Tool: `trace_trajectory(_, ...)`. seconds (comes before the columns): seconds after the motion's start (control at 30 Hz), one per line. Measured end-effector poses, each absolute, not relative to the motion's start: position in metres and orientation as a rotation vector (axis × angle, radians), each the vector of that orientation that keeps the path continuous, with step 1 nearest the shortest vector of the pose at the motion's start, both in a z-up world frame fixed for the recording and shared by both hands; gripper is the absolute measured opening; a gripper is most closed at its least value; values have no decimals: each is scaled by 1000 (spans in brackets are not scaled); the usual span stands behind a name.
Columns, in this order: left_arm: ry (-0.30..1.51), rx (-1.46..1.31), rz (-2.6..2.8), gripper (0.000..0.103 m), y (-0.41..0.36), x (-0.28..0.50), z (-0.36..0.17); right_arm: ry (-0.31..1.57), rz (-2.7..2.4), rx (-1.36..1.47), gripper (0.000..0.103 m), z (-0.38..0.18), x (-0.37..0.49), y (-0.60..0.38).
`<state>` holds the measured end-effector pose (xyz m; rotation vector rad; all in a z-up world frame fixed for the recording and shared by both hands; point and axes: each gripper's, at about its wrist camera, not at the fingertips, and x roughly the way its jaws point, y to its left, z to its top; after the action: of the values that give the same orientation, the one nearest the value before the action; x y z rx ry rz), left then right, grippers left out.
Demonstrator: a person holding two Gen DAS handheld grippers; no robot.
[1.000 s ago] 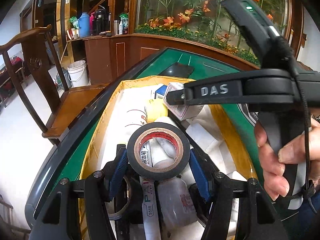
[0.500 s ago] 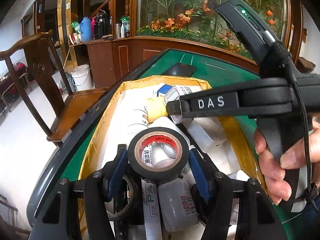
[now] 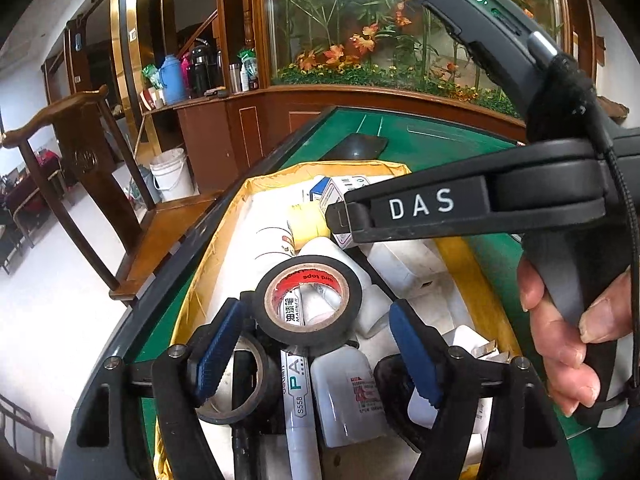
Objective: Organize rigid objects
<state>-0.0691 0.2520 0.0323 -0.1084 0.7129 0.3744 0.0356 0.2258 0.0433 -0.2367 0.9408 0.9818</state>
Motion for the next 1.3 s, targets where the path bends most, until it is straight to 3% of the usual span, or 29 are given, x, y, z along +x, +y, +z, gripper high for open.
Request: trace_trajectory(1.3, 637, 92, 460, 88, 205, -91, 40, 897, 1020, -199, 52, 59, 4, 194)
